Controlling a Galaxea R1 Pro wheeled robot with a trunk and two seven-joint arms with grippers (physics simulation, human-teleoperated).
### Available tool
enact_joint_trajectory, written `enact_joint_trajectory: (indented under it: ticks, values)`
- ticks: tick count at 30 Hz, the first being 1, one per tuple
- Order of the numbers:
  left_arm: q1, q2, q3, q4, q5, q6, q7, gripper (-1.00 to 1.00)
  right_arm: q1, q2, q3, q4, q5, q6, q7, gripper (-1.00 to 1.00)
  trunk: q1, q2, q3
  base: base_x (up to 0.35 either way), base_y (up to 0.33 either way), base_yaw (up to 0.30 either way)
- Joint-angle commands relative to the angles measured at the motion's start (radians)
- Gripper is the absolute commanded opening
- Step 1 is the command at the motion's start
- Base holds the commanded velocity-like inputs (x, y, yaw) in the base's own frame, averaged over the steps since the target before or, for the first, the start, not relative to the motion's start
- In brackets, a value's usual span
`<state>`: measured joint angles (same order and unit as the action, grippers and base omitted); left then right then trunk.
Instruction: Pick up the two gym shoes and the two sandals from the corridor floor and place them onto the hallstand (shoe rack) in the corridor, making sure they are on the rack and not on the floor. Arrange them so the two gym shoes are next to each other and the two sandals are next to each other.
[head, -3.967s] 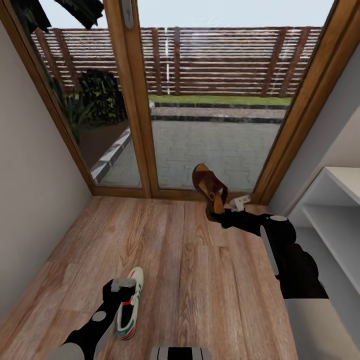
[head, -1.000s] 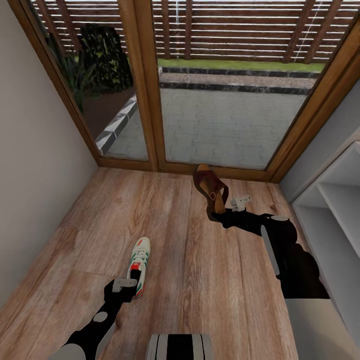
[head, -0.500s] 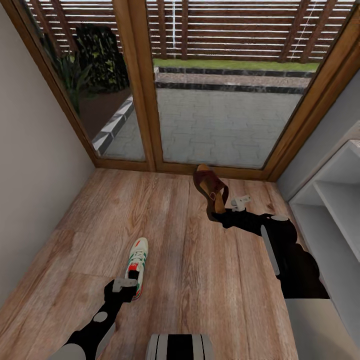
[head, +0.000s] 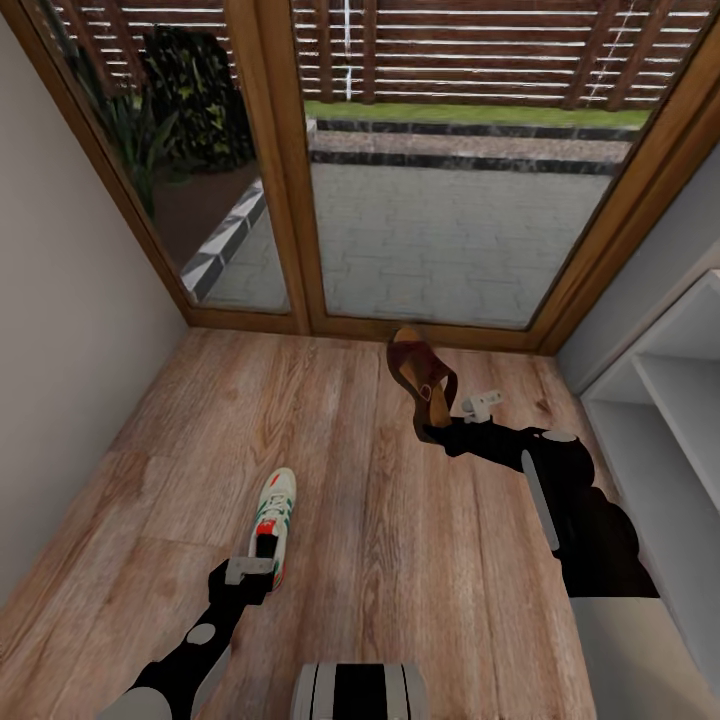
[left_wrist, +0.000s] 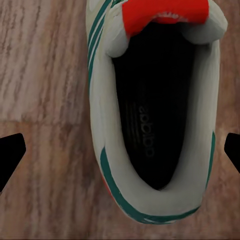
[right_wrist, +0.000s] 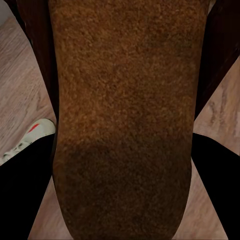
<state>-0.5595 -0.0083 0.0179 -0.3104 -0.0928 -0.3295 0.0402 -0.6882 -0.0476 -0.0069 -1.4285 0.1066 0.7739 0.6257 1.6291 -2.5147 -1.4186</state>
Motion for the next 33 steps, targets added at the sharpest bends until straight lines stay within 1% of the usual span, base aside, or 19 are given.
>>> enact_joint_trajectory:
  ticks: [1, 2, 5, 14, 20, 29, 33]
  values:
    - [-0.001, 0.000, 0.002, 0.001, -0.010, -0.003, 0.004, 1.00, -0.001, 0.000, -0.001, -0.001, 0.008, 0.003, 0.009, -1.00, 0.000, -0.001, -0.006, 0.000, 0.000, 0.060]
    - [-0.001, 0.000, 0.002, 0.001, -0.010, -0.003, 0.004, 1.00, -0.001, -0.001, -0.001, -0.001, 0.008, 0.003, 0.009, -1.00, 0.001, -0.001, -0.011, 0.000, 0.000, 0.061]
    - [-0.001, -0.001, 0.002, 0.001, -0.010, -0.003, 0.004, 1.00, -0.001, -0.001, -0.001, -0.001, 0.007, 0.003, 0.009, -1.00, 0.001, -0.001, -0.014, 0.000, 0.000, 0.043]
    - [-0.001, -0.001, 0.002, 0.001, -0.010, -0.003, 0.004, 1.00, -0.001, -0.001, -0.001, -0.001, 0.007, 0.002, 0.009, -1.00, 0.001, -0.001, -0.017, 0.000, 0.000, 0.012]
    - [-0.001, -0.001, 0.002, 0.001, -0.010, -0.003, 0.004, 1.00, -0.001, -0.001, -0.001, -0.001, 0.007, 0.002, 0.009, -1.00, 0.003, -0.002, -0.043, 0.000, 0.000, -0.016]
    - [-0.001, -0.001, 0.002, 0.001, -0.010, -0.003, 0.004, 1.00, -0.001, -0.001, -0.001, -0.001, 0.007, 0.002, 0.009, -1.00, 0.003, -0.002, -0.045, 0.000, 0.000, -0.025]
    - [-0.001, -0.001, 0.002, 0.001, -0.010, -0.003, 0.004, 1.00, -0.001, -0.001, -0.001, -0.001, 0.007, 0.002, 0.009, -1.00, 0.005, -0.003, -0.061, 0.000, 0.000, -0.001]
